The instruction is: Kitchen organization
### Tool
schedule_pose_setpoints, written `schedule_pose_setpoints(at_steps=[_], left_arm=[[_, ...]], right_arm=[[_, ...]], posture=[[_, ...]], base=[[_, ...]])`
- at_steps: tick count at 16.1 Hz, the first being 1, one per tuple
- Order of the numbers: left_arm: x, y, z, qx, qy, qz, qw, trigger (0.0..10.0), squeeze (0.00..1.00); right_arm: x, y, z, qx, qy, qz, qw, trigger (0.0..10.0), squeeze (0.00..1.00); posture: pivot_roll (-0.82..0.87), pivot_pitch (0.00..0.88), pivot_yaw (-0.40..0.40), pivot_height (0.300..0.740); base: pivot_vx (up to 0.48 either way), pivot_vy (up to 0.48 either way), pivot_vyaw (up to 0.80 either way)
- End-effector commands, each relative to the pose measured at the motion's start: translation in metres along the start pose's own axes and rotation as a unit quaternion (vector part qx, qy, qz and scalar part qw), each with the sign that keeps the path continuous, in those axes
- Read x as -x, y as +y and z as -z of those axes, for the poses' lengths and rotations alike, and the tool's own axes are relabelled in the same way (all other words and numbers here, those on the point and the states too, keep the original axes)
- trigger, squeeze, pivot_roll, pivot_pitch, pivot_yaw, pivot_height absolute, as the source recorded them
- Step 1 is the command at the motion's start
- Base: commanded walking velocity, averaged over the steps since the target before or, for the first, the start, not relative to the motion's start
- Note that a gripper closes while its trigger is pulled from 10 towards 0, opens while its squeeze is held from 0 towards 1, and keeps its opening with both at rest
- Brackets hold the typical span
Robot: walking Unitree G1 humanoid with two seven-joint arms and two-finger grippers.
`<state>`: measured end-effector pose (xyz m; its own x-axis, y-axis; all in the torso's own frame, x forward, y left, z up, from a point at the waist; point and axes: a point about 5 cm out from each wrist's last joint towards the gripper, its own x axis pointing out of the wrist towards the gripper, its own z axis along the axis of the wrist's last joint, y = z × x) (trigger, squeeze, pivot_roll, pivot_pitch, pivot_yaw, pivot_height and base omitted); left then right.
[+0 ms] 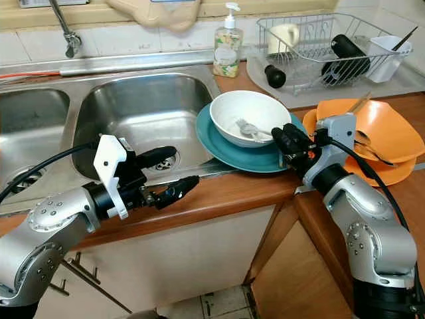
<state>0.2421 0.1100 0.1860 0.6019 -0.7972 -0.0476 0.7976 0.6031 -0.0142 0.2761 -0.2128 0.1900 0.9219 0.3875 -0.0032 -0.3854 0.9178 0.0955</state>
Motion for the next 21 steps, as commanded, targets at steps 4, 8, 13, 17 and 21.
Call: schedule_pose_setpoints(at_steps=[4, 8, 13, 17, 21], left_arm=[[-0.001, -0.002, -0.001, -0.003, -0.003, 0.006, 1.0, 10.0, 0.0], [-0.001, 0.0, -0.003, -0.02, 0.0, 0.003, 1.0, 10.0, 0.0], [-0.011, 0.008, -0.016, -0.1, -0.018, -0.028, 0.994, 10.0, 0.0], [-0.025, 0.019, -0.026, -0.213, -0.043, -0.067, 0.974, 10.0, 0.0], [-0.036, 0.031, -0.028, -0.271, -0.057, -0.095, 0.956, 4.5, 0.0]], right_arm=[[-0.003, -0.001, -0.003, 0.003, -0.011, 0.001, 1.0, 0.0, 0.0], [-0.005, 0.001, -0.024, 0.001, -0.054, 0.005, 0.999, 0.0, 0.0], [-0.014, 0.03, -0.053, 0.005, -0.095, -0.062, 0.993, 0.0, 0.0], [-0.025, 0.063, -0.053, 0.02, -0.062, -0.11, 0.992, 0.0, 0.0], [-0.03, 0.082, -0.05, 0.018, -0.048, -0.134, 0.99, 0.0, 0.0]], posture=[[-0.04, 0.0, 0.01, 0.74], [-0.04, 0.0, 0.014, 0.74], [-0.03, 0.0, 0.016, 0.74], [-0.03, 0.0, 0.013, 0.74], [-0.02, 0.0, 0.011, 0.74]], base=[[0.0, 0.0, 0.0], [0.0, 0.0, 0.0], [0.0, 0.0, 0.0], [0.0, 0.0, 0.0], [0.0, 0.0, 0.0]])
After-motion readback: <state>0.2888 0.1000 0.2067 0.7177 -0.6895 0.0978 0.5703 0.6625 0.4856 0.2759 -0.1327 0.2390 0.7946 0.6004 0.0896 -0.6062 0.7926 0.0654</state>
